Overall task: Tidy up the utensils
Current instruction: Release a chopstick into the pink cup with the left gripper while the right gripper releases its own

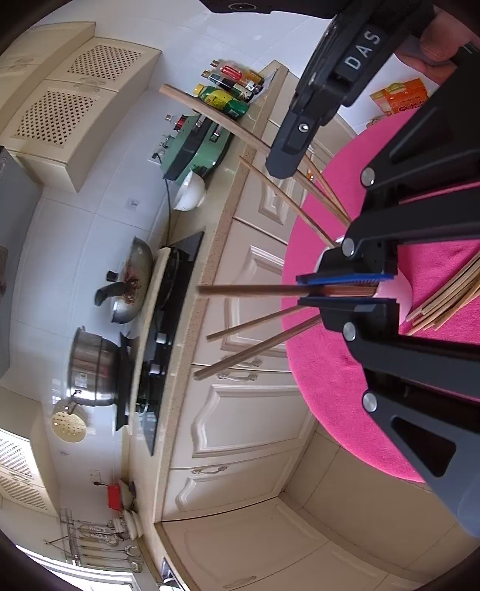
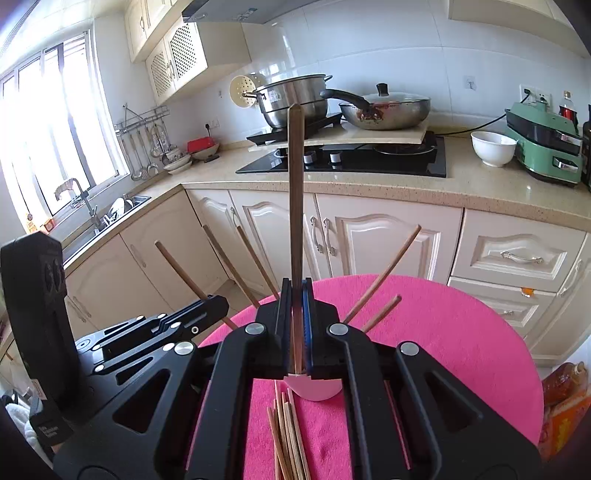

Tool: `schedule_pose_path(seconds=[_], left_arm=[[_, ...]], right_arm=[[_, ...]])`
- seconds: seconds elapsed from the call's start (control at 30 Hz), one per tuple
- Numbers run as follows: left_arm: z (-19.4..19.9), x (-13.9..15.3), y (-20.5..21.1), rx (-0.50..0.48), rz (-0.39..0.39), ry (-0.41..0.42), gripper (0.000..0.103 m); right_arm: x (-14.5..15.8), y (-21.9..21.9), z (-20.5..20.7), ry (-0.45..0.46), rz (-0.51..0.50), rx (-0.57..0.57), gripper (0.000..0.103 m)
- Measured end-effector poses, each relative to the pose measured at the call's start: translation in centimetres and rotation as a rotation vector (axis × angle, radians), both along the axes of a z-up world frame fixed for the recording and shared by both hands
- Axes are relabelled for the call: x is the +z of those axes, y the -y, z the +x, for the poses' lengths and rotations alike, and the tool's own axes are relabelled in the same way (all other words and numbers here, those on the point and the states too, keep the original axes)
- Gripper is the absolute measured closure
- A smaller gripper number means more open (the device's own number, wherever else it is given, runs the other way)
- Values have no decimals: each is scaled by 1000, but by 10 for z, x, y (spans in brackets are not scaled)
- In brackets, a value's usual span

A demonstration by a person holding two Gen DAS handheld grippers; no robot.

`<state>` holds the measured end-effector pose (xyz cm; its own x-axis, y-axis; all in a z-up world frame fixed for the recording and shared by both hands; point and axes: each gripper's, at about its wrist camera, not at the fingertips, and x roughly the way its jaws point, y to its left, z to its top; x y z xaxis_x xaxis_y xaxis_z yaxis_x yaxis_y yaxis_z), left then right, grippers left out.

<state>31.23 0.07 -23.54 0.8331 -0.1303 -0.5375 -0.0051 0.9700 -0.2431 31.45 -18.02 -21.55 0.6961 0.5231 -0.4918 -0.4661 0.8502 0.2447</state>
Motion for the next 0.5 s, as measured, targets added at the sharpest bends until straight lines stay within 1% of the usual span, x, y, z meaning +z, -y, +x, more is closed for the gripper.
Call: schedule_pose_path(seconds=[0.1,0.2,0.27,0.33,0.5], left_arm=[[0,-2,-2,12,-6,-17,95],[-1,-2,-3,26,1,-23,76],[-3,-2,-4,40,11,-21,75],[-4,-4,-6,51,15,-35,71],[-8,-5,-12,90,29,-47,67]], right_arm=[[-2,-1,-1,-3,-4,0,97],[-2,-3,-2,-4,-8,1,97],[-2,-3,-2,-2,-13,1,97],[-3,-4,-2,-4,-16,2,97],[-6,-9,-4,-3,-34,-2,97]])
